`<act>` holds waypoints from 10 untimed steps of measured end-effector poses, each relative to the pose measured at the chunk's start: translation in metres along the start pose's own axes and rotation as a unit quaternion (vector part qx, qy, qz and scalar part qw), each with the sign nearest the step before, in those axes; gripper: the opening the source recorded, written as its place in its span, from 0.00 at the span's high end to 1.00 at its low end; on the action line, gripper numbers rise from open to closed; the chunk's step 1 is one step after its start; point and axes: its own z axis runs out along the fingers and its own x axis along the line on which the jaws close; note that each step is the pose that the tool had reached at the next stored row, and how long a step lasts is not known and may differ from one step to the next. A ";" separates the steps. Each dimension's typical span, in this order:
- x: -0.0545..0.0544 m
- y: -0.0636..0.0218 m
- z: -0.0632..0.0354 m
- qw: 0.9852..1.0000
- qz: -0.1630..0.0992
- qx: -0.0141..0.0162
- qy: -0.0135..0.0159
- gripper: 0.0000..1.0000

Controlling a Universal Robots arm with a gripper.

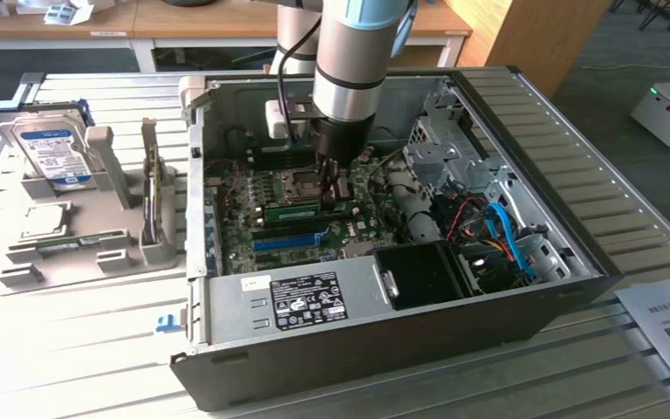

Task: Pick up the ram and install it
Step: 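Insert the ram into the slot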

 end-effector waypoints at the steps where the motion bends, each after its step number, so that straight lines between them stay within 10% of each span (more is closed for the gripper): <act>1: 0.000 0.0000 0.0000 1.000 0.000 0.000 0.000 0.87; 10: 0.000 0.0000 0.0000 1.000 0.000 0.000 0.000 0.75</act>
